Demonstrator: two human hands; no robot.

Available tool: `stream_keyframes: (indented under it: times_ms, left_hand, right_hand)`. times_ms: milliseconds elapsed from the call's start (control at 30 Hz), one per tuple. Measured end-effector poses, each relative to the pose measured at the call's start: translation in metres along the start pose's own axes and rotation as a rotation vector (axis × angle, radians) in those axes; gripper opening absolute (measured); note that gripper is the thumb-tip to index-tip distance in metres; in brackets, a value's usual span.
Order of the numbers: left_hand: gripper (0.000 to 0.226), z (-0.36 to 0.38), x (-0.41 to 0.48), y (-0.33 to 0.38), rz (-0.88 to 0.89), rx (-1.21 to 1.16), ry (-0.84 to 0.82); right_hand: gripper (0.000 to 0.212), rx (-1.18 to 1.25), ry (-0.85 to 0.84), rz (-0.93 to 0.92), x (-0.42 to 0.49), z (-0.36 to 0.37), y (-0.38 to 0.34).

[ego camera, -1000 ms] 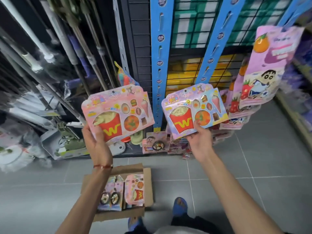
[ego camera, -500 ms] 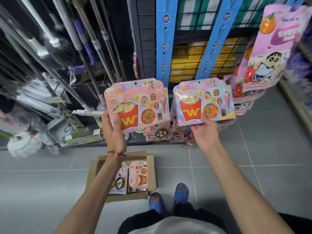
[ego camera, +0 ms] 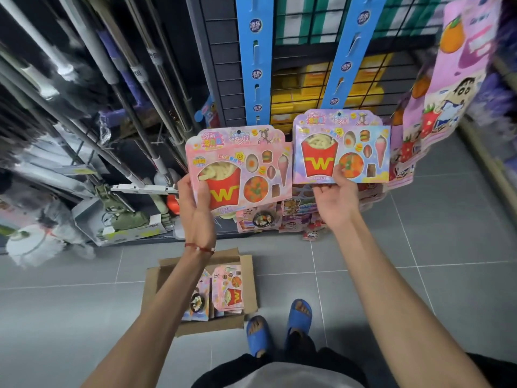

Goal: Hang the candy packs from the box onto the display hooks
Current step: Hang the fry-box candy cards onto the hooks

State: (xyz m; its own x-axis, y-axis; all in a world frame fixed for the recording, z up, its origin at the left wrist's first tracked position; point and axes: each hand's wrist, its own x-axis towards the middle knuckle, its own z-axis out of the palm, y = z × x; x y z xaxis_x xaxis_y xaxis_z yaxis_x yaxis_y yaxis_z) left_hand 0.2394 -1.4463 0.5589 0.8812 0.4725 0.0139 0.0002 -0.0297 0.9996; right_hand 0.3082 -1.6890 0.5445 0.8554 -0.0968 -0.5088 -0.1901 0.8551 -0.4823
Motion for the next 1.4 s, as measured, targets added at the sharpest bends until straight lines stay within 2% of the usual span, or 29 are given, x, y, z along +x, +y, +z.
stream_keyframes:
  times_ms: [133,300,633,833,1000,1100,1400]
  left_hand:
    - [0.048,0.003,-0.001,-0.004,-0.016,-0.022,-0.002]
    - [0.042,0.002,0.001,-0.004,-0.046,-0.028,0.032]
    - [0.032,0.002,-0.001,-0.005,-0.051,-0.01,0.047]
    - [0.049,0.002,-0.003,-0.005,-0.05,-0.026,0.055]
    - [0.048,0.005,-0.005,-0.005,-0.047,-0.026,0.068]
    - [0.045,0.005,-0.007,-0.006,-0.056,-0.014,0.068]
    - [0.045,0.016,-0.014,-0.002,-0.051,-0.016,-0.006]
  right_hand:
    - [0.03,-0.017,0.0,0.019,0.006,0.0,-0.002]
    - [0.045,-0.05,-0.003,0.021,0.012,-0.002,0.0]
    - [0.05,-0.057,0.027,0.024,0.025,-0.012,0.005]
    - [0.046,-0.055,-0.001,0.012,0.022,-0.013,0.004]
    - [0.046,-0.074,0.047,0.029,0.028,-0.014,0.005]
    - [0.036,-0.096,0.075,0.06,0.032,-0.016,0.008]
    - [0.031,-0.233,0.113,0.159,0.031,-0.014,0.02]
